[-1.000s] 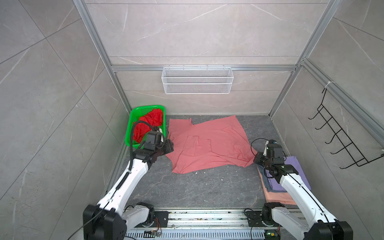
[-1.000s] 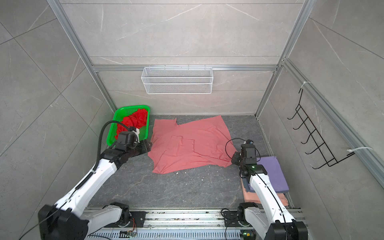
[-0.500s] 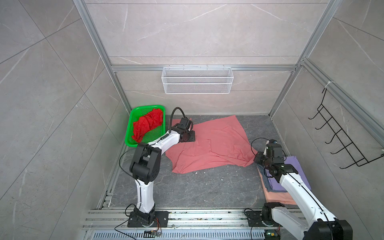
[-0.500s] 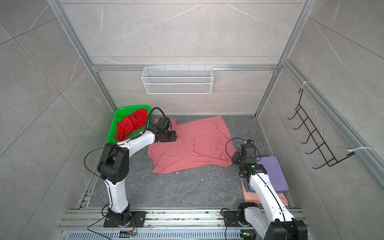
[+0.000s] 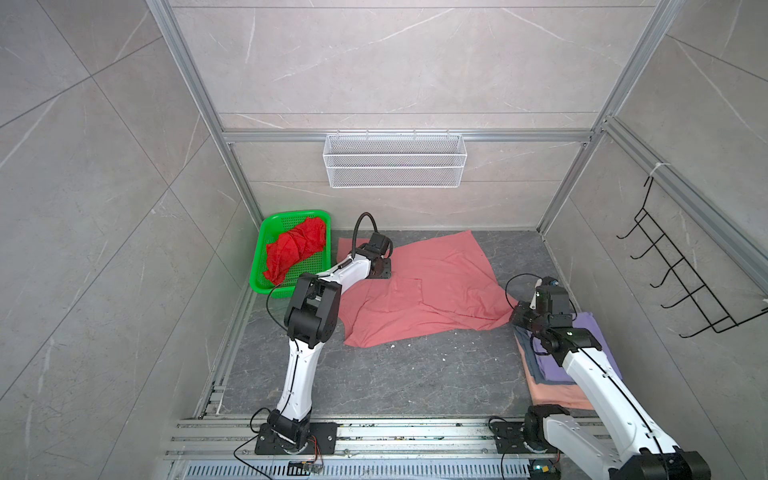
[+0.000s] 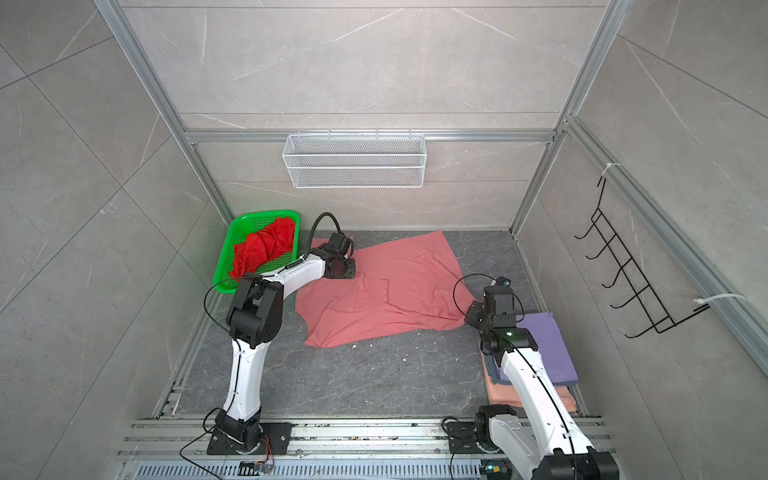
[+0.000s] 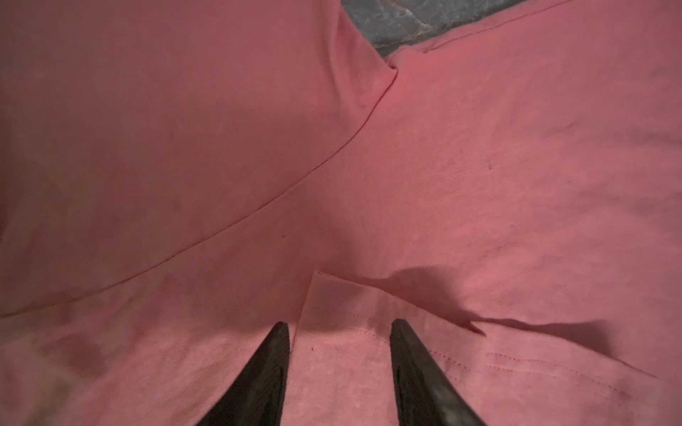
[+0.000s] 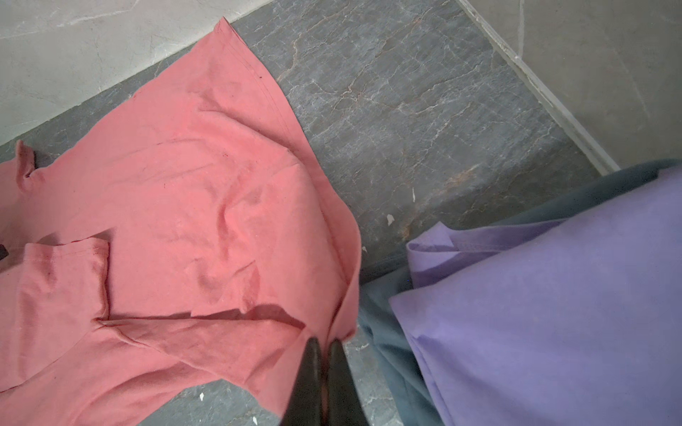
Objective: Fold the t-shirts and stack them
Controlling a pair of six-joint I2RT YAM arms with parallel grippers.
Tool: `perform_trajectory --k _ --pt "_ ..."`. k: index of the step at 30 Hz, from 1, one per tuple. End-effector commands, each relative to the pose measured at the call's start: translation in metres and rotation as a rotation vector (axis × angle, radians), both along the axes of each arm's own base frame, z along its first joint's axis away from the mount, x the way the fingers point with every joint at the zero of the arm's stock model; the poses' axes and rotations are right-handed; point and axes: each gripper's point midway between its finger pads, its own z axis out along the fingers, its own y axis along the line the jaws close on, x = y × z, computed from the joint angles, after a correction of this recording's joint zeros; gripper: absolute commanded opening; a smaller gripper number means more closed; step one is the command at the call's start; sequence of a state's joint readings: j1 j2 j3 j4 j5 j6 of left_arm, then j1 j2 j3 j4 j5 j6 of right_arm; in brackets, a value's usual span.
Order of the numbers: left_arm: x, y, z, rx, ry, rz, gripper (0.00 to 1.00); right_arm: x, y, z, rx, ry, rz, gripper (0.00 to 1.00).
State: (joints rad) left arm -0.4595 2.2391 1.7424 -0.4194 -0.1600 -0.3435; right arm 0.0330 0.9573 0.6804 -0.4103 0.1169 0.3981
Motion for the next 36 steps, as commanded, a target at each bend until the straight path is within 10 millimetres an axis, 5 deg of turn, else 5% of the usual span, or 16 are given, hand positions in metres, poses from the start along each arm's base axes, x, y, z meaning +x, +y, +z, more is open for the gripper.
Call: perform_trajectory --k 1,26,36 --pt "0.011 0.005 0.001 0.036 -0.011 0.029 0.45 0.000 -0.004 0.013 0.001 -0.019 -0.027 0.00" --pt "0.017 0.005 -0.029 0.063 0.040 0.058 0.30 -0.003 -0.005 0.019 -0.001 -0.019 -0.034 0.00" --pt "0.009 0.008 -0.029 0.105 0.043 0.076 0.10 -0.002 -0.005 0.017 0.004 -0.014 -0.037 0.00"
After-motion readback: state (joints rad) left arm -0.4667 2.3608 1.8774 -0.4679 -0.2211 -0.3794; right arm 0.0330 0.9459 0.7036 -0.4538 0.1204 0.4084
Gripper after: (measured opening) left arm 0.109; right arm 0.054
